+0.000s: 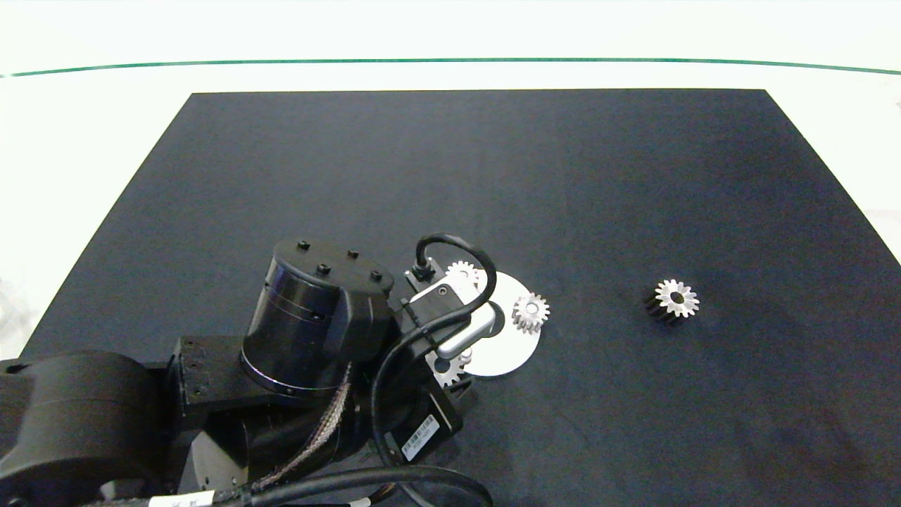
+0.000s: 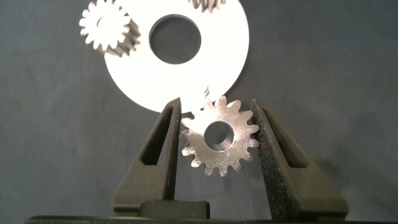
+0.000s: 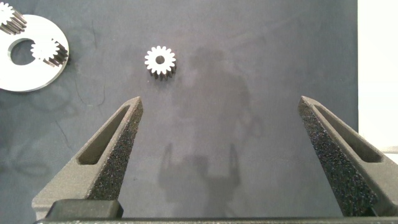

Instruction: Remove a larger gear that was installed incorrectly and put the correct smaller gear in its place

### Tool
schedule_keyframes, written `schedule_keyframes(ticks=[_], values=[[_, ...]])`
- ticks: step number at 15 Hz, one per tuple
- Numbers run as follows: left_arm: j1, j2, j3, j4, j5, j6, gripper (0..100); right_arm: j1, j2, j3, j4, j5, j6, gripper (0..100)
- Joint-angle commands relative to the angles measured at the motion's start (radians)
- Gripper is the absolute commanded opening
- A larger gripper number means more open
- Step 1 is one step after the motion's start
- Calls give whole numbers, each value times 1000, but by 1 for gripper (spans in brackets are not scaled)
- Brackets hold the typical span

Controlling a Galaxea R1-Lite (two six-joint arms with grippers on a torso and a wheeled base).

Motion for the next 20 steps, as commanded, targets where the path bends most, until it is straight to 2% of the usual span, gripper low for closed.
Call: schedule_keyframes(ticks=[1,4,8,11,13,16,18,20], values=[[-23,60,-34,-18,9,2,28,0,-9,3,2,-1,-1,100],[-26,88,-82,-16,11,3,28,0,-10,5,2,-1,-1,100],[-26,109,-89,-24,11,3,28,0,-12,16,2,1,-1,100],[-26,132,-97,-49,12,6,28,0,-15,20,2,-1,21,100],[-26,146,-99,-61,12,10,28,0,-16,20,2,-1,21,100],[-20,158,-108,-63,26,17,28,0,-15,20,2,-1,21,100],[-14,166,-108,-67,26,36,28,0,-18,20,2,-1,21,100],[-9,166,-106,-78,26,39,28,0,-21,22,2,-1,21,100]])
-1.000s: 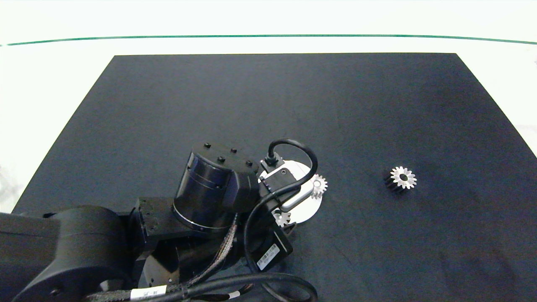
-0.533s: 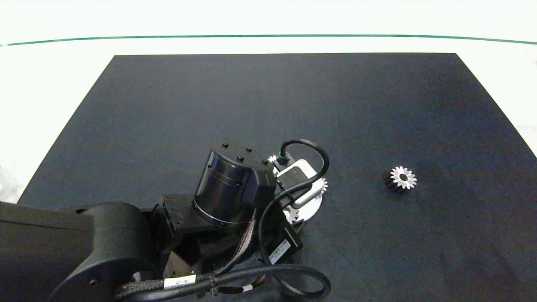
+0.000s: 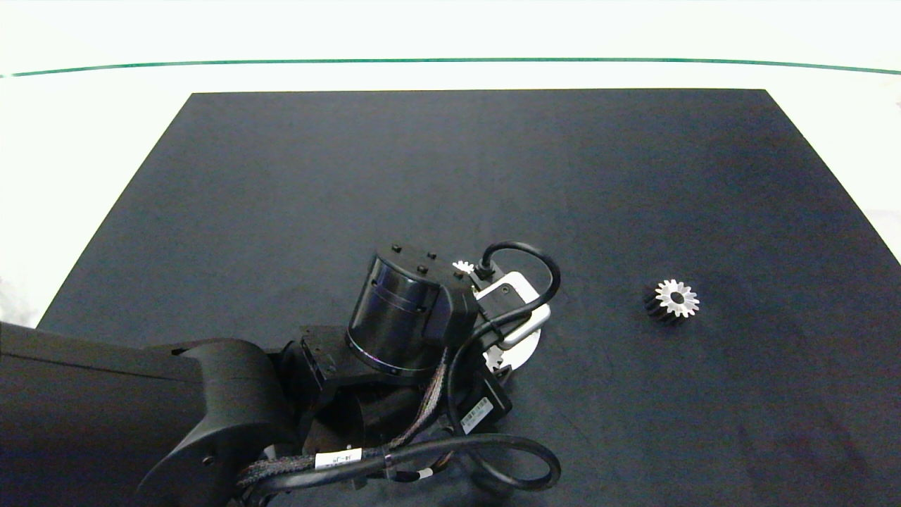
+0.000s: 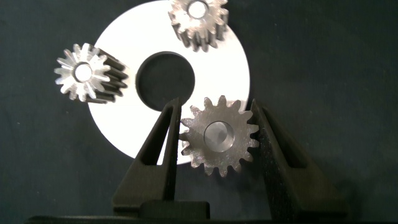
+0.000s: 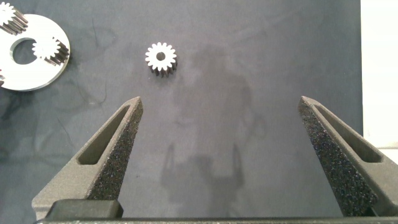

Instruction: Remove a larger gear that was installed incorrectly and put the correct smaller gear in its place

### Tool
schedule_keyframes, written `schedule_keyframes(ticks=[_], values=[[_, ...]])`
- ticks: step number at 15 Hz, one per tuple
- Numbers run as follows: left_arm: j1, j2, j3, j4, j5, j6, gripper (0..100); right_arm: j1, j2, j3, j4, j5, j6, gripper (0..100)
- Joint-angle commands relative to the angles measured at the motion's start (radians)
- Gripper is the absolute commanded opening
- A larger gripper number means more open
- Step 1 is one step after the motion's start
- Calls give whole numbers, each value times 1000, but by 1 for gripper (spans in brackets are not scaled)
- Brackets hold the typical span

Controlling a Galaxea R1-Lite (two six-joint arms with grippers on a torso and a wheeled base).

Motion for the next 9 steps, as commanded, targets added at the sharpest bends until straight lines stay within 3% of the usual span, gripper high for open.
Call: schedule_keyframes(ticks=[1,9], values=[[6,5,1,-6,2,6,28,1,-4,4,1,-3,-1,100],[35,3,17,-11,2,24,28,1,-11,7,1,-1,-1,100]])
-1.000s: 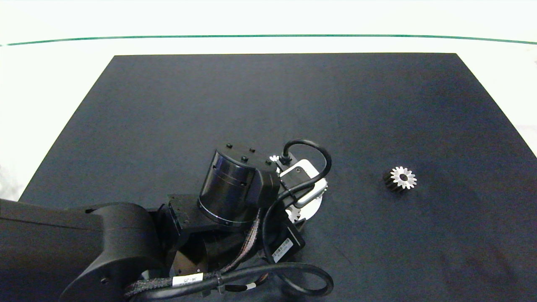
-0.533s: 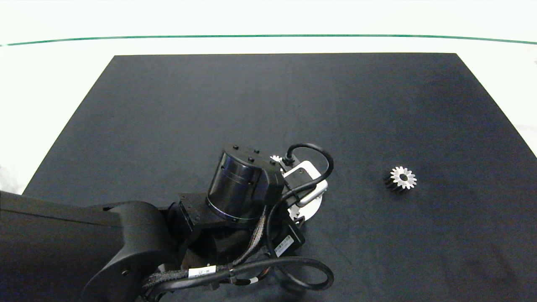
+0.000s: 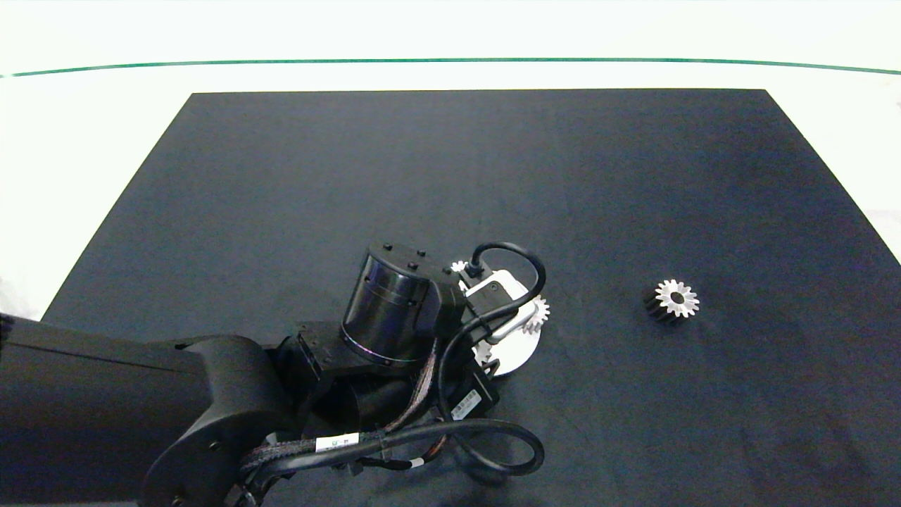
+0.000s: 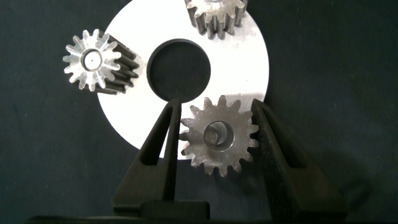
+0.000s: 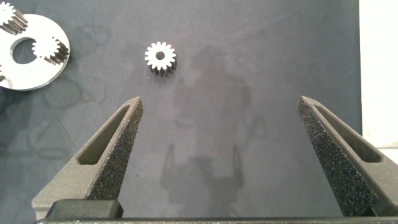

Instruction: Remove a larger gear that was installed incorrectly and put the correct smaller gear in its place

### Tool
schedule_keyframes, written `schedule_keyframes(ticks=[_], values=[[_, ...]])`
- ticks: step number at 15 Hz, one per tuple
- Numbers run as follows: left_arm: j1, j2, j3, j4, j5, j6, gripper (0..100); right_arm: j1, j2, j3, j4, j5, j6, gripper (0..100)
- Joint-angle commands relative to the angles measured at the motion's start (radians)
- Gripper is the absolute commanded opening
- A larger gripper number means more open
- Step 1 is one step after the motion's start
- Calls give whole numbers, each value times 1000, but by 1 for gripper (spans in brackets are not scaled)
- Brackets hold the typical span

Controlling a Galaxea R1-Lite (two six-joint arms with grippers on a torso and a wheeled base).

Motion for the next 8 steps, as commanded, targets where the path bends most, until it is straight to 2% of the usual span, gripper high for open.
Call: schedule_keyframes(ticks=[1,8], values=[[5,-5,7,-3,2,4,28,0,0,0,1,-2,-1,100],[27,7,7,-27,2,12,28,0,-6,0,1,-3,-2,100]])
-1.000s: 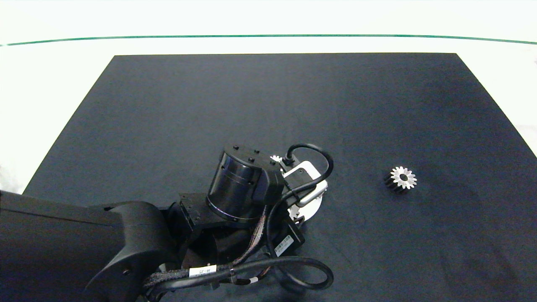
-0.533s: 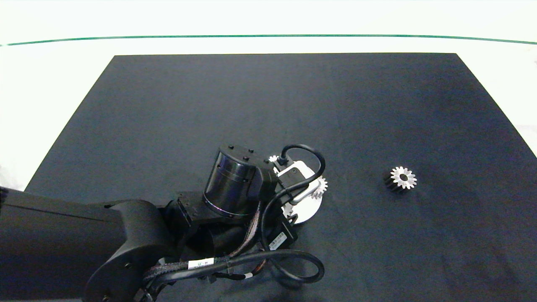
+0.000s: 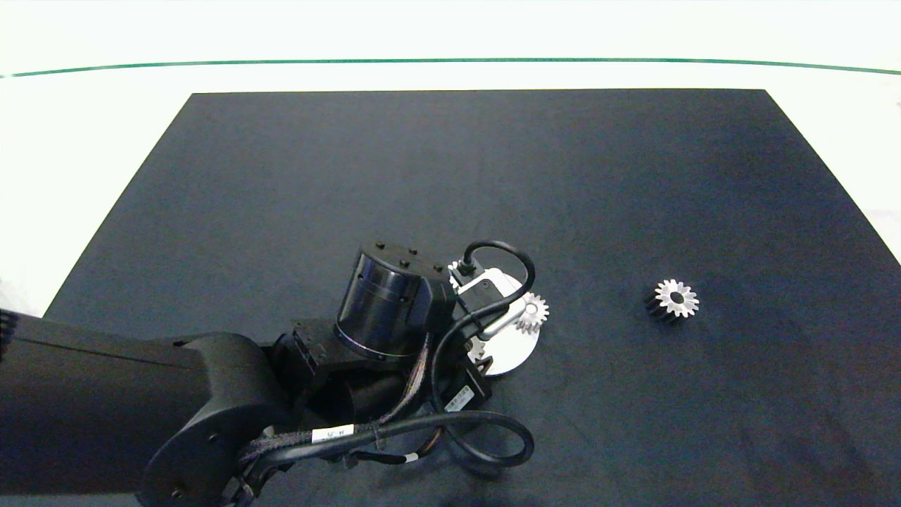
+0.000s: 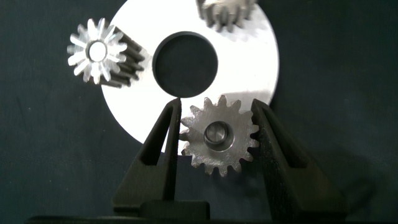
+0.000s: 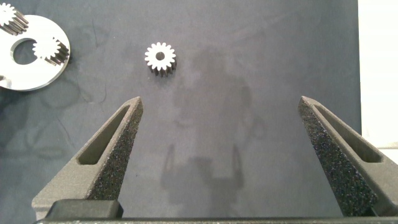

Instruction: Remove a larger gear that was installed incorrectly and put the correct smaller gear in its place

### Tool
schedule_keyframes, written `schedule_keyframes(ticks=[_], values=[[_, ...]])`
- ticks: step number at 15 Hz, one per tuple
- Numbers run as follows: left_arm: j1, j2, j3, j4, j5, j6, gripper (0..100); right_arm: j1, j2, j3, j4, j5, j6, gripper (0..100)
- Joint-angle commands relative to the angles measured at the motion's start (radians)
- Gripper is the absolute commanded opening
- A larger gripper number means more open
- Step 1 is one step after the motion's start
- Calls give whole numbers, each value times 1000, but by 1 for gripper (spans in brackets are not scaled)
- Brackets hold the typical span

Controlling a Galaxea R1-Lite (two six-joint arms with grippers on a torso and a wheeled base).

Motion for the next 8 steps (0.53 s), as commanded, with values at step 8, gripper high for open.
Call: schedule_keyframes(ticks=[8], values=[[24,12,18,-31,1,29,28,1,-5,9,3,0,0,100]])
